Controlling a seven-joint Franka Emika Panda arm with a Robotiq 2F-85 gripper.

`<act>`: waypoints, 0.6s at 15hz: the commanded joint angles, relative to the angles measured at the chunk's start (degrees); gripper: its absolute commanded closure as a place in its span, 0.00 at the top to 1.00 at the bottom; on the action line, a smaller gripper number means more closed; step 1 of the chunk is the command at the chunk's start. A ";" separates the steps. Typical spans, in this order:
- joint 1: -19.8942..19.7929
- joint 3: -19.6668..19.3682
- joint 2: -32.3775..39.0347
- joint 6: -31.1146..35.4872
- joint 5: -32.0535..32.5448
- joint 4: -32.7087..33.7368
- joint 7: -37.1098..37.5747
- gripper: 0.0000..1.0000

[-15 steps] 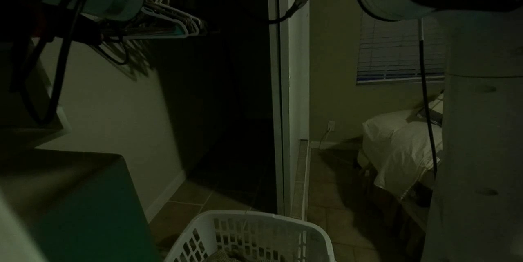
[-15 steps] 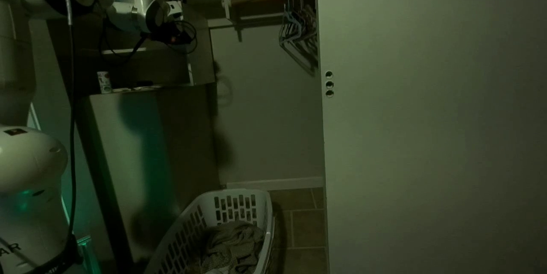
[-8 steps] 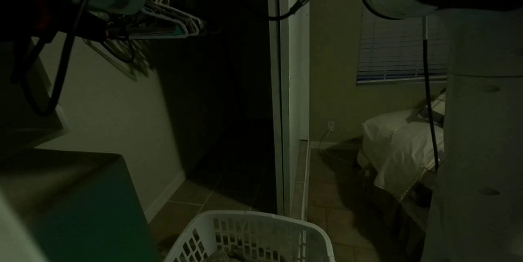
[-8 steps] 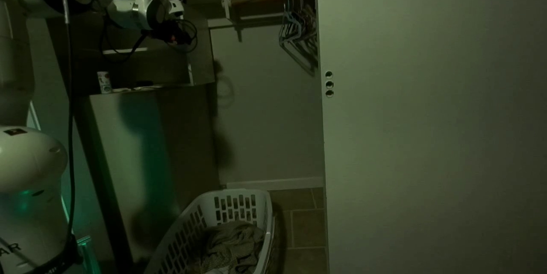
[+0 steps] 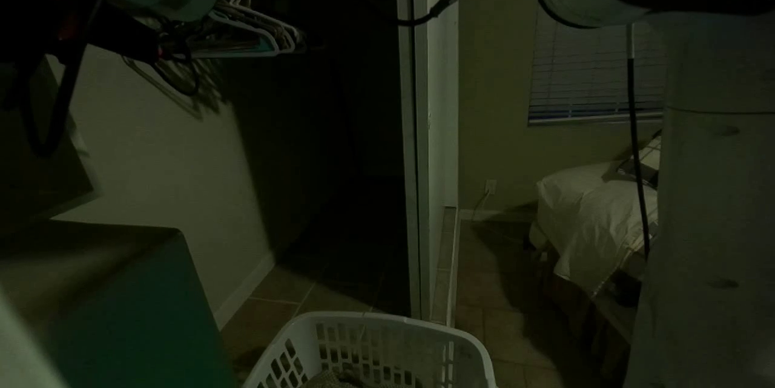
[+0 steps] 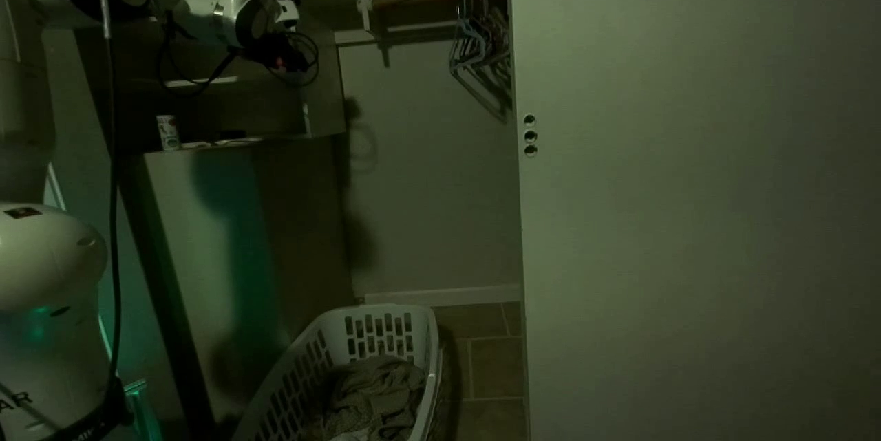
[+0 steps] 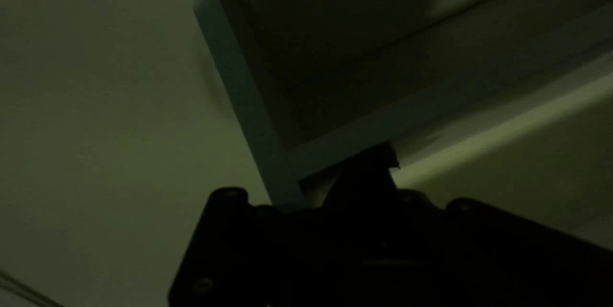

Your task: Move the black object to the lower shelf

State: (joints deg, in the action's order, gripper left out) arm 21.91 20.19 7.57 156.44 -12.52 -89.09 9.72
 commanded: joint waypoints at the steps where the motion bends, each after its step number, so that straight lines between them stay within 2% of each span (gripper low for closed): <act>1: -0.72 2.49 2.82 0.09 -7.48 3.42 -8.52 0.00; 9: -2.81 4.35 -0.46 -4.15 -25.51 2.54 -26.99 0.00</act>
State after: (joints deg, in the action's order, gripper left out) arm 19.50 22.51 6.44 153.96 -31.38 -89.07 -10.96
